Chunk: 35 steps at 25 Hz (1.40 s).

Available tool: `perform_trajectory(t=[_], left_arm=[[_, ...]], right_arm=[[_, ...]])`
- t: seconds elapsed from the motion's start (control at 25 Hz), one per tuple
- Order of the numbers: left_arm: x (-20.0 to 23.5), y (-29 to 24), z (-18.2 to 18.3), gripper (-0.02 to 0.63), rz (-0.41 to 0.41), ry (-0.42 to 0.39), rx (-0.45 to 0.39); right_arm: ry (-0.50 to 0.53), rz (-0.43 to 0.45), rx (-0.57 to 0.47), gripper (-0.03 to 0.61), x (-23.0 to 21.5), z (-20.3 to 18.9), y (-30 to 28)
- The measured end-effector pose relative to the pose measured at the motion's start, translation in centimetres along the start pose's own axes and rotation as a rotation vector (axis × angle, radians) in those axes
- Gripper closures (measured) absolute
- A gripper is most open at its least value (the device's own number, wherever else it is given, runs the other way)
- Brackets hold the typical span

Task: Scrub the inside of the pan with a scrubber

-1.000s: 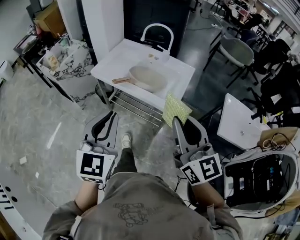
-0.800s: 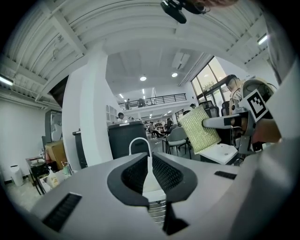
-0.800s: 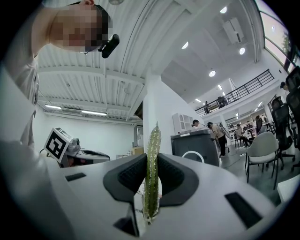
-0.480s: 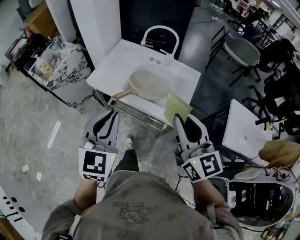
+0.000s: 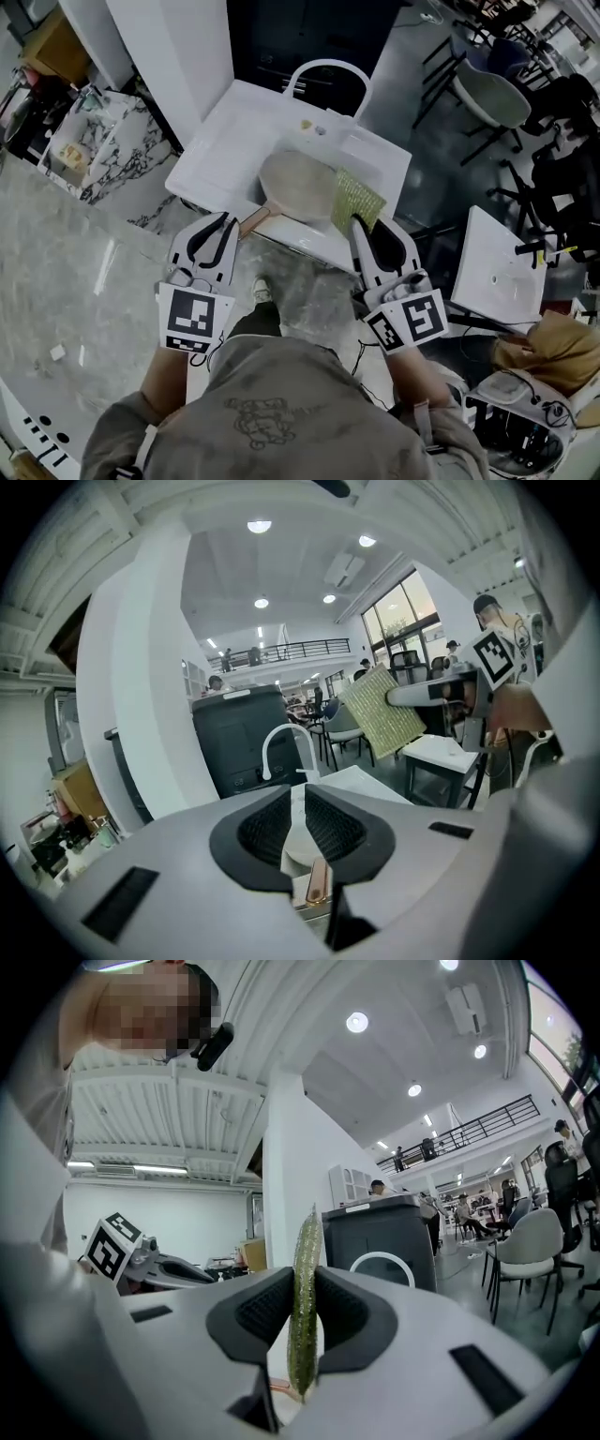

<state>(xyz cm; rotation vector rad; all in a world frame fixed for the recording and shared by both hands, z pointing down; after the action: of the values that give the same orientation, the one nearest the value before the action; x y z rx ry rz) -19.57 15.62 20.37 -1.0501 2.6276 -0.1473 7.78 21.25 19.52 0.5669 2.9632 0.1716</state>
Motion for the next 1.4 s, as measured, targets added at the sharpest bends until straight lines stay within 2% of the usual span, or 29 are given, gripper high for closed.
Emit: perform_trajectory(t=[0.24,0.36,0.64,0.76,0.92,1.08,1.4], left_arm=[[3.7,-4.0,-1.7,0.566,-0.116,0.023,0.077],[5.0,-5.8,-2.4,0.467,-0.187,0.048,0.113],[5.8,-8.9,-4.1,0.383,-0.325,0.072,0.203],[5.4,-10.0,-5.0,0.373,-0.354,0.046,0.262],[4.5,-11.4,-5.8,0.373,-0.401,0.059,0.324],[3.3,-13.2,-7.2,0.365,-0.452,0.036,0.442],[1.6,-16.8,-9.9,0.364,-0.460,0.064,0.609]], right_arm=[[0.009,-0.034,0.032,0.506,-1.5,-1.1,-5.4],[0.017,-0.048,0.047,0.506,-1.9,-1.5,-7.6],[0.038,-0.078,0.104,0.506,-3.1,-3.3,-10.1],[0.046,-0.078,0.138,0.506,-3.7,-4.3,-10.7],[0.055,-0.068,0.185,0.506,-5.0,-5.4,-11.7],[0.051,-0.051,0.222,0.506,-6.7,-6.6,-12.6],[0.019,0.015,0.288,0.506,-11.1,-10.1,-15.5]])
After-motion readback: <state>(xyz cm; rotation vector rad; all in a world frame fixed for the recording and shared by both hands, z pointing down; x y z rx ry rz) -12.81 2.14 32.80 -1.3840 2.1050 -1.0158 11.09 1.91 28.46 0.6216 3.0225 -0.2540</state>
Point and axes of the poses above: the fingertips, and each gripper's own axes: y backward along the fingers, x to its left, z out of its top, the point moved 10 cm from there along y, backward along the fingers, and after that the axes turned 8 degrees about -x, right-handed, at the moved point
